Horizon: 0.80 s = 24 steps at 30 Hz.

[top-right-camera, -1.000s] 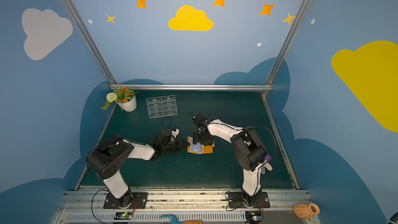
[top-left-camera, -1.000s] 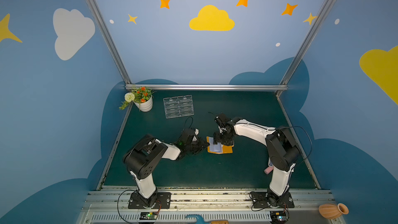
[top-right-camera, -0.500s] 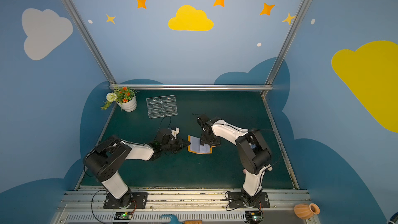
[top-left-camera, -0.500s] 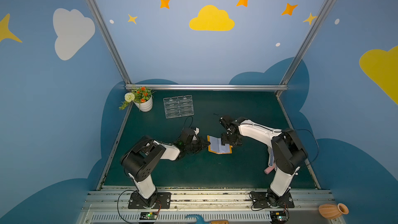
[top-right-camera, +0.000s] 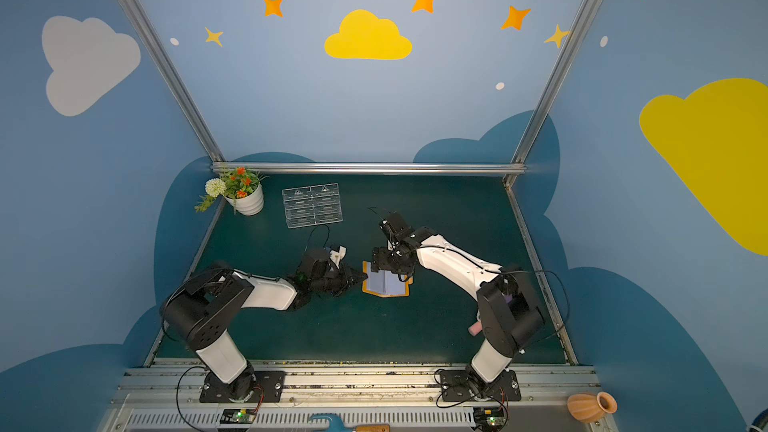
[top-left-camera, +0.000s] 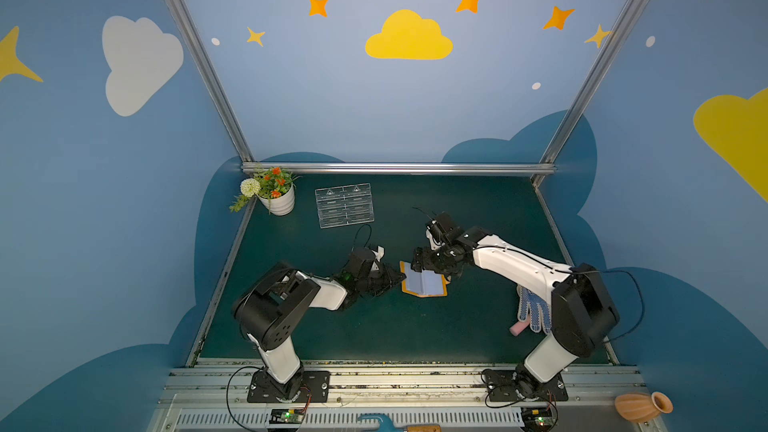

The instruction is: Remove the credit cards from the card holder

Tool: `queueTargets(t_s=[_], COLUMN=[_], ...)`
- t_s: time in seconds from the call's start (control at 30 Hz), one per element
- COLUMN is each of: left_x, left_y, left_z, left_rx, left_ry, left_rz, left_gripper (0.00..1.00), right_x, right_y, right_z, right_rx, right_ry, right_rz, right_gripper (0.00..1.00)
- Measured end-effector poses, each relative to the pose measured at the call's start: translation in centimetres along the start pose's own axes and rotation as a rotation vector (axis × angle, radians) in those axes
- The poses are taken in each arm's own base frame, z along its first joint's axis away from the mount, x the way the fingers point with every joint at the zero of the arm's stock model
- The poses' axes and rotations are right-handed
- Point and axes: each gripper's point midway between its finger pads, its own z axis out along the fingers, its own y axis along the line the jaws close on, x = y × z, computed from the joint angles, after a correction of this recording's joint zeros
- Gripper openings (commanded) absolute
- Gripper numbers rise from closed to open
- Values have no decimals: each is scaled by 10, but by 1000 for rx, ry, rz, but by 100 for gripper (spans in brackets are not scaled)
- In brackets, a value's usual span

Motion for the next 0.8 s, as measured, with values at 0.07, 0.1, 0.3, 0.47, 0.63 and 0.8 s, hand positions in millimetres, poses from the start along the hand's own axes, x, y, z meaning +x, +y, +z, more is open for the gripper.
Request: queueTargets(t_s=[0.07, 0.1, 0.3, 0.47, 0.63, 0.8], left_x=[0, 0, 1, 2, 3, 3], left_y=[0, 0, -1, 0, 1, 3], left_z=[0, 0, 0, 0, 0, -1], left_rx=[1, 2, 5, 2, -1, -2], left_ry=[0, 0, 1, 2, 3, 4], left_rz=[0, 1, 4, 3, 1, 0], left_gripper=[5, 5, 4, 4, 4, 4], right_x=[0, 1, 0, 1, 3, 6], right_y=[3, 4, 7, 5, 2, -1], right_z=[9, 13, 26, 31, 37, 43], right_rx=[-5, -4, -3, 5, 18, 30], right_ry=[23, 34, 62, 74, 86, 102], right_rz=[-4, -5, -3, -1, 2, 5], right_gripper=[87, 87, 87, 86, 85, 85])
